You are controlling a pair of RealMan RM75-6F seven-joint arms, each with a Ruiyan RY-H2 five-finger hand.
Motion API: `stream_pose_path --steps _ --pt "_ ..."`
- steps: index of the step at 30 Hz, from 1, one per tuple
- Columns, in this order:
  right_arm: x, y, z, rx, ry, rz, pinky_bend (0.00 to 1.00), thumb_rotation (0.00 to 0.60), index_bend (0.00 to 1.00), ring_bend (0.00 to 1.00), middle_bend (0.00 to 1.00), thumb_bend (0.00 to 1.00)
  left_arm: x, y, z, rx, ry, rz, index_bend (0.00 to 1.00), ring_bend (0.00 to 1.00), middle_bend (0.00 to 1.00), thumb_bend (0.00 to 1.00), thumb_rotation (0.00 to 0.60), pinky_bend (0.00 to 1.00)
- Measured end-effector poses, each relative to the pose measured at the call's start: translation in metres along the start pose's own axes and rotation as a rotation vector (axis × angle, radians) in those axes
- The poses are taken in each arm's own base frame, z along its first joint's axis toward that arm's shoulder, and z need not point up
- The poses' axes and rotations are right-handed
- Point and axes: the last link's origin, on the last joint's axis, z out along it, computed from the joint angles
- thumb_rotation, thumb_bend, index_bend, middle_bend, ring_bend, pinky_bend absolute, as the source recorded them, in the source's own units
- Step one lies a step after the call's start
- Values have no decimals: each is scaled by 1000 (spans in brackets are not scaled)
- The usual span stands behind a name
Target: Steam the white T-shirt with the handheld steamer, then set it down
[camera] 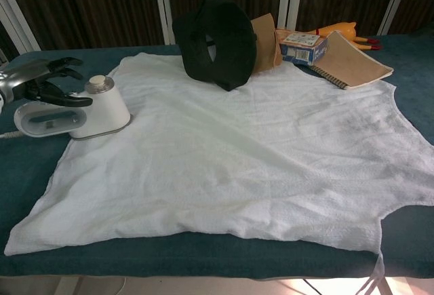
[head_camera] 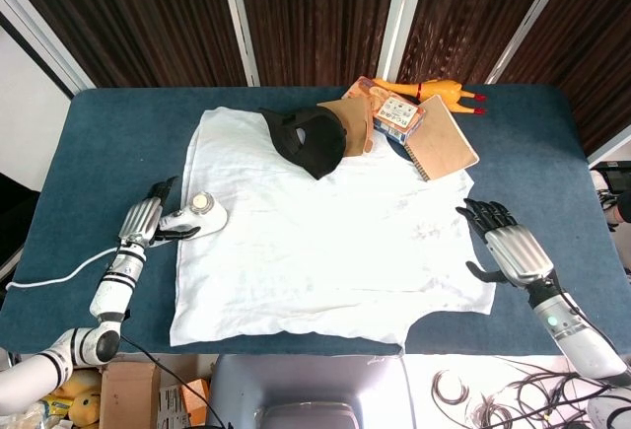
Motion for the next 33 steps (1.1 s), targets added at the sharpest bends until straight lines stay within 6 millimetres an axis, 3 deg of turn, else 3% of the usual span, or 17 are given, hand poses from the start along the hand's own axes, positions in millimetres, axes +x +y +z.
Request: stream_pose_path --steps 5,7,9,11,18,22,26,29,33 --pt "2 0 -7 2 15 -11 0 600 0 0 0 268 17 11 -19 -75 12 -13 14 15 54 0 366 207" --pt "2 1 -13 -2 25 -18 0 600 0 0 0 268 26 13 -31 -102 18 3 14 15 55 0 410 203" --pt "2 3 -22 -12 40 -31 0 600 0 0 0 268 38 11 -50 -128 27 34 14 15 55 0 537 202" --pt "1 7 -34 -33 55 -49 0 600 0 0 0 268 47 7 -73 -138 16 50 14 15 54 0 593 195" --pt "-15 19 -96 -187 78 -127 0 600 0 0 0 268 76 -24 -169 -91 44 240 14 0 43 0 600 163" --pt "-25 17 -130 -249 125 -139 0 600 0 0 0 268 60 -43 -217 -115 109 298 14 0 24 0 600 151" --pt "-36 8 -146 -237 158 -150 0 600 0 0 0 268 42 -57 -255 -163 203 375 14 0 11 0 600 138" --pt "-38 8 -148 -238 166 -143 0 600 0 0 0 268 30 -62 -272 -146 273 423 14 0 11 0 600 130" --pt "-37 12 -147 -253 173 -135 0 600 0 0 0 268 25 -65 -277 -143 265 428 14 0 11 0 600 128"
